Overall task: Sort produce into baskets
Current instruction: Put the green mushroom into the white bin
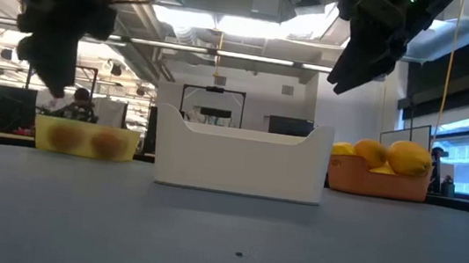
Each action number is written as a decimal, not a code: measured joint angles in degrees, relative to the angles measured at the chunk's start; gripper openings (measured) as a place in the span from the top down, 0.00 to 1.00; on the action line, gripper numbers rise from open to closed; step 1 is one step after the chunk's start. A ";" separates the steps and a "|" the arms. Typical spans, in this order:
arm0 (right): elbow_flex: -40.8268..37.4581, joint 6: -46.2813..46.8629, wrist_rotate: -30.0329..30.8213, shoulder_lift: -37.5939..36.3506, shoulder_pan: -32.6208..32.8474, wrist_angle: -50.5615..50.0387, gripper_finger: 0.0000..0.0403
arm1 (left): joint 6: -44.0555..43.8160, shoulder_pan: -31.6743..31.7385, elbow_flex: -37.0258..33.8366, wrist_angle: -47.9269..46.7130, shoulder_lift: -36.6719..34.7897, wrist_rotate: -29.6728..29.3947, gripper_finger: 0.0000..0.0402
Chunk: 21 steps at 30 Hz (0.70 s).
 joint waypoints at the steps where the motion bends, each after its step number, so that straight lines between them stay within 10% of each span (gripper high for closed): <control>1: 0.00 0.00 -0.02 0.00 -0.01 -0.03 0.21 | -1.09 -0.17 -0.31 0.02 0.39 -0.02 0.44; 21: 0.02 -0.02 -0.02 0.00 -0.01 0.46 0.21 | -7.80 -1.72 -2.38 -5.31 13.18 1.92 0.44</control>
